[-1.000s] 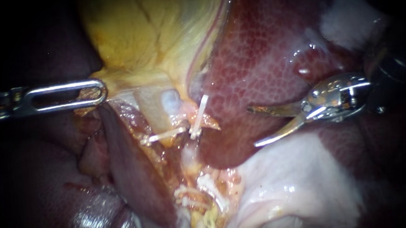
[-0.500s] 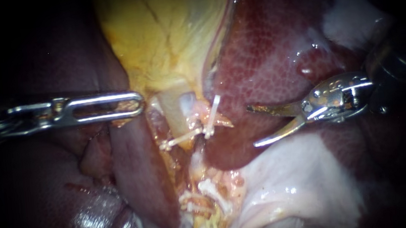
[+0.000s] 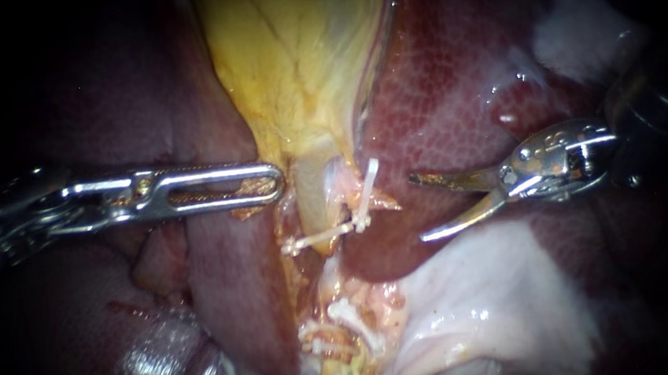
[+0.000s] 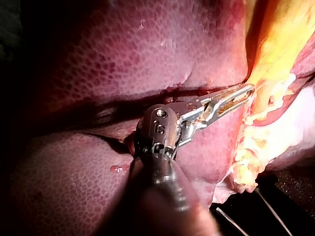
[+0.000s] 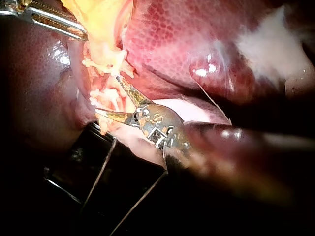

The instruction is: Go back from the cut right tube

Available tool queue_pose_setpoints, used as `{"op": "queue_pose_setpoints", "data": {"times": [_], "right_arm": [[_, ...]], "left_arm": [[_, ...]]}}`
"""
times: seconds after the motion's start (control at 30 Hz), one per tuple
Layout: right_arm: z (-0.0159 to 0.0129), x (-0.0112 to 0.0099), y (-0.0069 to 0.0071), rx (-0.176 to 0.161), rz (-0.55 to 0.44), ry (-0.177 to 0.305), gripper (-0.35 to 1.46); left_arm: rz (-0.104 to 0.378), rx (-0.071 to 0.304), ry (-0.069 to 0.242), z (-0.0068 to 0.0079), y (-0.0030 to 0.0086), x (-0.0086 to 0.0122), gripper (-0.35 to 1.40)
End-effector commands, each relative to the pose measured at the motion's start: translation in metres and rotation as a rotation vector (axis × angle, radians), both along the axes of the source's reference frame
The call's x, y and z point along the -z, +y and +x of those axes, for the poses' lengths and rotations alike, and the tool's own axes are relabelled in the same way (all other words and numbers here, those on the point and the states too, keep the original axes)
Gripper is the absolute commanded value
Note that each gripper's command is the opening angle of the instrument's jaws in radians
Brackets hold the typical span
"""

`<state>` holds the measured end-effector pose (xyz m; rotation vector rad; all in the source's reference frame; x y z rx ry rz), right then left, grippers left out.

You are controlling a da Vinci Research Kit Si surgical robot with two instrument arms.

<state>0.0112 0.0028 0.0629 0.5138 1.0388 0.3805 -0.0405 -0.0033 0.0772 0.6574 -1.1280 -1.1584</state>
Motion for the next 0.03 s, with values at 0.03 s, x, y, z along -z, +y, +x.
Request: {"op": "queue_pose_setpoints", "data": {"times": [0.03], "right_arm": [[0.0000,0.0000,0.0000,-0.001,0.000,0.000,1.43]], "left_arm": [[0.000,0.000,0.000,0.0000,0.0000,0.0000,-0.35]]}}
